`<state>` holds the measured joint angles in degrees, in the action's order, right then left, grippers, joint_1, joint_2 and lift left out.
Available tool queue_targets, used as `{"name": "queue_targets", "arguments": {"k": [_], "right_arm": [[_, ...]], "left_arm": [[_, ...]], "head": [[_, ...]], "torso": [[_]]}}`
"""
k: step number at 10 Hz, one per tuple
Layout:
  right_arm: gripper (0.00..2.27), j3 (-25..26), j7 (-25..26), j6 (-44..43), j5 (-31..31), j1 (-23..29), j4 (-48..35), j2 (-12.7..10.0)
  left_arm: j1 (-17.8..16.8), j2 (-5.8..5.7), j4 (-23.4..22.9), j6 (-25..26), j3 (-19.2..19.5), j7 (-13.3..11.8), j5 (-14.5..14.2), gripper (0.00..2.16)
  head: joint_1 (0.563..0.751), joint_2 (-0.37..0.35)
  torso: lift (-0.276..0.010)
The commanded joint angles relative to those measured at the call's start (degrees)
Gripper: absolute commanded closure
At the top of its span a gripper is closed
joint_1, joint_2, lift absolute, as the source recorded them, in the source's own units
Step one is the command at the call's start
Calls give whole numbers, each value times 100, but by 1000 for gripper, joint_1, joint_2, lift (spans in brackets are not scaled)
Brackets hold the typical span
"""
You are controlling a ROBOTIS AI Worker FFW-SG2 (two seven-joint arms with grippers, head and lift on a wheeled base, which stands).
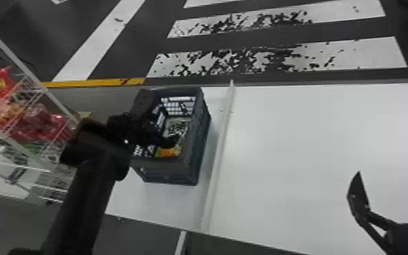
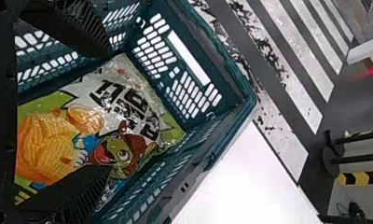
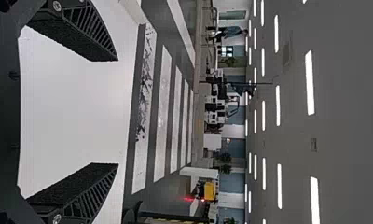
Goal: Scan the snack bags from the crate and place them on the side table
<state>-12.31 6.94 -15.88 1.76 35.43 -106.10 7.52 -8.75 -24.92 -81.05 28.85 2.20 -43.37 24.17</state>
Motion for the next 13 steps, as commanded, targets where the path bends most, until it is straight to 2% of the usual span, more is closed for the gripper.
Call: {"name": "queue_targets", "arguments": {"k": [1,3,4,5,8,9,11,12,13], "right_arm": [[76,0,0,72,0,-27,1,13],[76,0,0,160,0,-54,1,22],[76,0,-8,160,0,-54,1,22],[76,0,-8,160,0,-54,1,22],[76,0,-35,178,9,-80,28,22],[76,0,-44,195,9,-89,37,22],[76,0,-70,195,-17,-98,63,39],[76,0,-79,195,-26,-115,89,48],[80,0,-96,195,-44,-124,107,48]], "left_arm": [[-320,31,555,-164,-317,22,150,6],[-742,49,1188,-217,-607,-136,194,-1],[-909,84,1425,-217,-659,-303,159,-1],[-988,119,1601,-217,-686,-356,167,-1],[-997,119,1926,-217,-738,-347,194,-1],[-997,154,2058,-217,-738,-259,185,-1],[-1032,207,2313,-234,-756,-286,176,60],[-1067,207,2366,-340,-826,-251,202,579],[-1067,198,2375,-445,-826,-180,211,1254]], "head": [[695,308],[695,295],[695,289],[695,280],[695,278],[695,284],[695,295],[695,295],[695,294]], "torso": [[-50],[-50],[-50],[-50],[-50],[-50],[-50],[-50],[-50]]}}
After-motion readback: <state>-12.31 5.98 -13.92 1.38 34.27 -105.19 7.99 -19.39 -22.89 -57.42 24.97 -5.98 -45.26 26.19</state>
